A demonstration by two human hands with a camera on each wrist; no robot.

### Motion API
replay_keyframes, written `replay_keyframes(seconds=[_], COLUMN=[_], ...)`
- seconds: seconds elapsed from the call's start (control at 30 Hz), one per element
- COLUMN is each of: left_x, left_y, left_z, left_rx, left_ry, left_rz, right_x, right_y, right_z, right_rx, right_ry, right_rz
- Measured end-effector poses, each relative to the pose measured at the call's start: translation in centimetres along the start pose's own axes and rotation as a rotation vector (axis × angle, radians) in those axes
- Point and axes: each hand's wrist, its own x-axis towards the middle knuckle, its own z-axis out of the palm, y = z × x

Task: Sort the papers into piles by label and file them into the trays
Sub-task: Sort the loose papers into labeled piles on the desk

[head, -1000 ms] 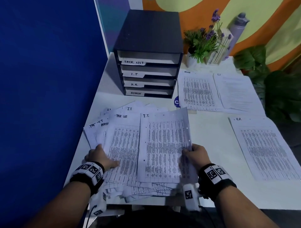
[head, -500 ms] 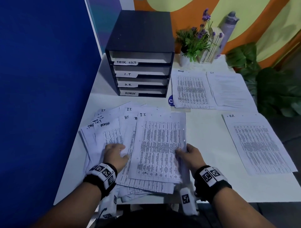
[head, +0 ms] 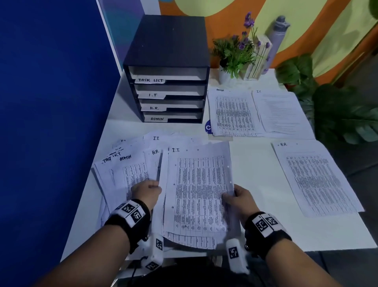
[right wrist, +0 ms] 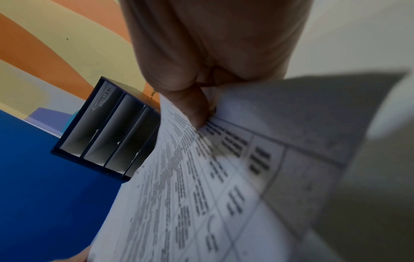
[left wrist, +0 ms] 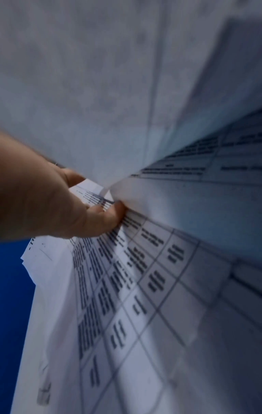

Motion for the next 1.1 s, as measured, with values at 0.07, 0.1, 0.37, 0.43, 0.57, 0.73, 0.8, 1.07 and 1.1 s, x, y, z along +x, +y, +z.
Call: replay_keyframes(seconds=[0.07, 0.1, 0.37, 0.43, 0.57, 0.73, 0.8, 1.07, 1.1], left_x=[0.0, 0.0, -1.1, -1.0, -0.5, -1.1, -1.1, -1.1, -1.3], left_y=[0.5, 0.6, 0.4, 0.5, -0.1, -0.2, -0.2, 2.8, 3.3], left_z=[0.1, 0.1, -0.5, -0.5, -0.3, 0.3, 0.7, 2.6, 3.0], left_rx=[0.053, 0.09, 0.141, 0.104, 0.155, 0.203, 0.21, 0.125, 0.109], left_ry=[-0.086, -0.143, 0.025, 0.074, 0.115, 0.009, -0.018, 0.008, 0.004], left_rz=[-0.019, -0.017, 0.125, 0.153, 0.104, 0.037, 0.093, 0.182, 0.195], right_x=[-0.1, -0.1, 0.4, 0.9, 1.8, 1.9, 1.7, 1.2, 1.3], right_y=[0.1, 0.1, -0.6, -0.7, -0.1, 0.6, 0.3, -3.1, -3.6], right_z=[0.2, 0.3, -0.8, -1.4, -2.7, -3.3, -3.4, -5.8, -6.4], right_rx=[0.003, 0.005, -0.045, -0.031, -0.081, -0.136, -0.143, -0.032, -0.025], right_ry=[-0.015, -0.02, 0.075, 0.081, 0.108, 0.021, -0.034, -0.013, -0.006], right_rz=[0.014, 0.018, -0.078, -0.078, -0.049, -0.007, -0.018, -0.115, -0.12])
